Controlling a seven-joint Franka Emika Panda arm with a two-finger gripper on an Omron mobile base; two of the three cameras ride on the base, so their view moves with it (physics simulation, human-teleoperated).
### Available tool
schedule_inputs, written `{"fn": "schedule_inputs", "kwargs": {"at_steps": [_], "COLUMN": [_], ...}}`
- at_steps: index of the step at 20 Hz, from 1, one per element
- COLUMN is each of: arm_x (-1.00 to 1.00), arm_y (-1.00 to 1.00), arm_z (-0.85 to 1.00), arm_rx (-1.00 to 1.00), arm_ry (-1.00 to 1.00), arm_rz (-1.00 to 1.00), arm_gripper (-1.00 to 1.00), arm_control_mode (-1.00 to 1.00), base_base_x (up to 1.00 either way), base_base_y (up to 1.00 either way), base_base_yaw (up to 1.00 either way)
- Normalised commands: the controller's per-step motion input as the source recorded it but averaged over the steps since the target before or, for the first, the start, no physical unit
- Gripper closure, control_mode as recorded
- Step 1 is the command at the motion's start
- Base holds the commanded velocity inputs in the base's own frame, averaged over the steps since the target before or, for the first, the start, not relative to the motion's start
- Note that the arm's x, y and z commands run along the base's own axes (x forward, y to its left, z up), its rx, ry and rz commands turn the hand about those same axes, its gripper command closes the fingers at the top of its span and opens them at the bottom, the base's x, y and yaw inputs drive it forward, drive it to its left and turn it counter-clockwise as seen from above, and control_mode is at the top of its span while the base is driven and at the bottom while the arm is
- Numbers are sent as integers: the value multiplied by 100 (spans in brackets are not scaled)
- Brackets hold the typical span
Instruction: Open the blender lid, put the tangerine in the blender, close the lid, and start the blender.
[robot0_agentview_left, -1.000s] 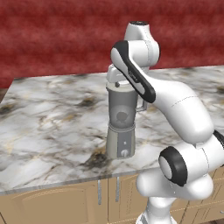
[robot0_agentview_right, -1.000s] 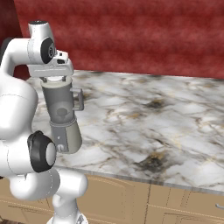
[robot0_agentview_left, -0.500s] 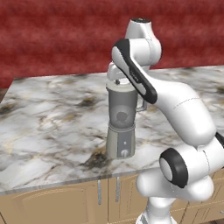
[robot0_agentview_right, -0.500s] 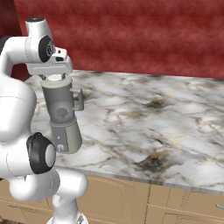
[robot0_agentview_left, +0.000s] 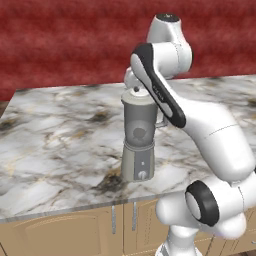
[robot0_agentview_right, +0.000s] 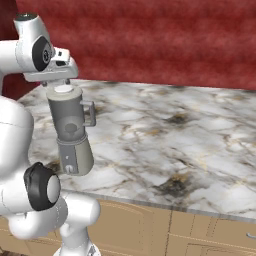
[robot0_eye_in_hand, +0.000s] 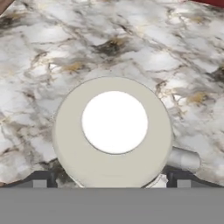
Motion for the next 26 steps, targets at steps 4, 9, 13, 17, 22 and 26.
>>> {"fn": "schedule_inputs", "kwargs": {"at_steps": [4, 9, 13, 17, 22, 26], "arm_x": [-72, -60, -58, -56, -35, -9], "arm_y": [5, 2, 0, 2, 10, 12], "arm_z": [-4, -46, -71, -77, -73, -65], "arm_rx": [0, 0, 0, 0, 0, 0], "arm_ry": [-20, -15, -8, -4, -6, -10], "arm_rz": [-26, -36, -39, -40, -43, -42], "arm_gripper": [-100, -100, -100, -100, -100, -100], "arm_control_mode": [-100, -100, -100, -100, -100, -100], "base_base_x": [0, 0, 0, 0, 0, 0], "base_base_y": [0, 0, 0, 0, 0, 0], "base_base_yaw": [0, 0, 0, 0, 0, 0]}}
